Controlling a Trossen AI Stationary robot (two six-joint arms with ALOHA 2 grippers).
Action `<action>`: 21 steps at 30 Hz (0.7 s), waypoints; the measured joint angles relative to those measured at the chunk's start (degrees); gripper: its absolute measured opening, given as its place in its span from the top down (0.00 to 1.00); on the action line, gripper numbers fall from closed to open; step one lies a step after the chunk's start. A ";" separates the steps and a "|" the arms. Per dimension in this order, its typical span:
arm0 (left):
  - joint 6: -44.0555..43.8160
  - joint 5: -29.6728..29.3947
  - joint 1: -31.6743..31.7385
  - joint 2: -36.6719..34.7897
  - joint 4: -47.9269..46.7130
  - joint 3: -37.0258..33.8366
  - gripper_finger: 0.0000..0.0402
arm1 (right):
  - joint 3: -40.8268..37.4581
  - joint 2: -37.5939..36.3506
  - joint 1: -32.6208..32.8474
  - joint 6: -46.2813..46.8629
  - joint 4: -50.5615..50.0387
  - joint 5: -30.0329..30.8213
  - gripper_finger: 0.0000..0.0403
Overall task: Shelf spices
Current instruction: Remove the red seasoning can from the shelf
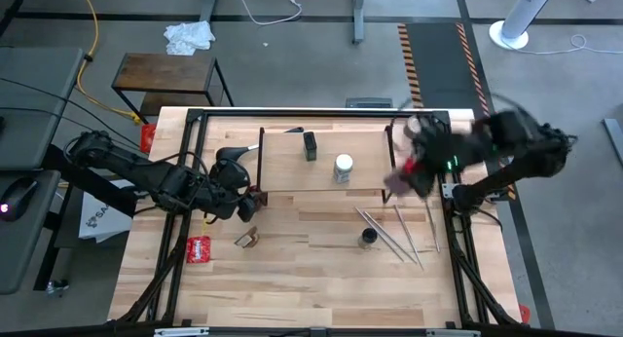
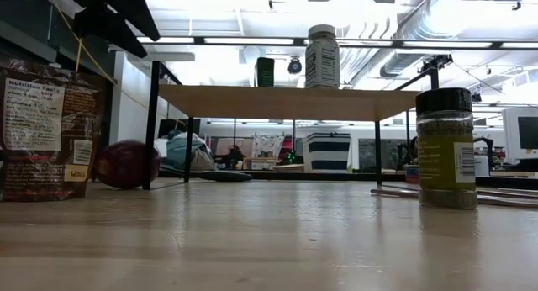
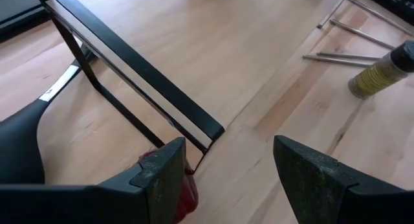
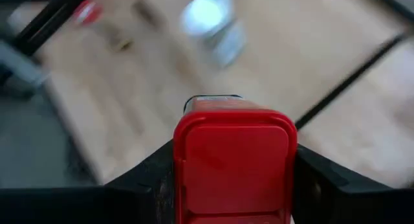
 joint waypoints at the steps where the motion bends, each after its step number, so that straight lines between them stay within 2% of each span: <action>1: -0.41 0.08 0.20 0.00 0.06 0.00 0.43 | -1.76 0.06 3.69 2.19 -0.06 0.07 0.50; 4: -2.70 0.17 0.62 0.00 0.10 0.00 0.43 | -11.20 0.49 14.44 9.64 0.44 -1.54 0.50; 6: -3.97 0.19 0.62 0.00 0.10 0.00 0.43 | -19.91 0.40 20.80 15.00 3.91 -5.28 0.50; 8: -4.48 0.25 0.62 0.00 0.20 0.00 0.43 | -28.59 -0.22 26.88 20.27 11.27 -7.82 0.50; 11: -4.46 0.26 0.62 0.00 0.40 0.00 0.43 | -39.77 -0.94 33.54 28.10 25.74 -8.19 0.50; 14: -4.45 0.05 0.62 0.00 0.38 0.00 0.43 | -49.49 -0.12 36.84 35.22 38.55 -7.84 0.50; 17: -4.43 -0.03 0.62 0.00 0.37 0.00 0.43 | -56.02 1.32 37.73 39.93 45.79 -6.91 0.50; 21: -4.41 -0.64 0.62 0.00 0.37 0.00 0.43 | -58.65 2.92 37.10 36.71 47.49 -4.47 0.50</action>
